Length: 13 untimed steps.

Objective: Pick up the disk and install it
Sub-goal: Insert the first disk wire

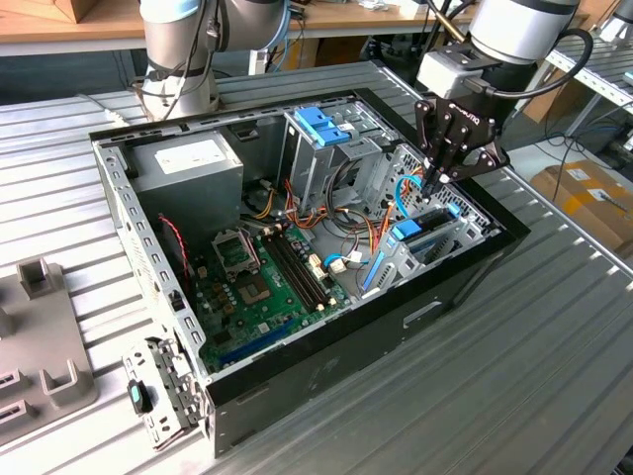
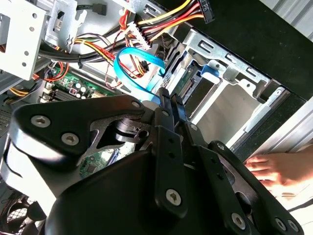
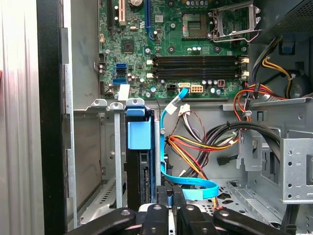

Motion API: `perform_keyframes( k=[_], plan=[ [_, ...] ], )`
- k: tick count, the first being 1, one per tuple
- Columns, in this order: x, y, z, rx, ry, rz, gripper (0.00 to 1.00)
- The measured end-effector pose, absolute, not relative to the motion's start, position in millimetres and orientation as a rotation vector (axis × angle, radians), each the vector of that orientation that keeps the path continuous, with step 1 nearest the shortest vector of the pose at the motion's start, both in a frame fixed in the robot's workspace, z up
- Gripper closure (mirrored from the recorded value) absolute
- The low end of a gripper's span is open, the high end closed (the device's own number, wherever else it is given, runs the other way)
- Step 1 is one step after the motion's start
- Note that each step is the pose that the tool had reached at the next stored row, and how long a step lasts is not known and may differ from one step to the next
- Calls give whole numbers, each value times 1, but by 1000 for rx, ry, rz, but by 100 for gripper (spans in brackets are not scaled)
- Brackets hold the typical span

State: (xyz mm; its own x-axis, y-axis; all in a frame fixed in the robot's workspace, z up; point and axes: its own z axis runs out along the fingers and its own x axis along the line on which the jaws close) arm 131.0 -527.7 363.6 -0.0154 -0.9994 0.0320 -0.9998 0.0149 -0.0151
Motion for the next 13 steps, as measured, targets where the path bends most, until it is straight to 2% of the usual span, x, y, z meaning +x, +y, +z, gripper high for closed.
perform_keyframes(
  k=[13],
  plan=[
    [125,-528,364,2196,-2229,52,84]
  ],
)
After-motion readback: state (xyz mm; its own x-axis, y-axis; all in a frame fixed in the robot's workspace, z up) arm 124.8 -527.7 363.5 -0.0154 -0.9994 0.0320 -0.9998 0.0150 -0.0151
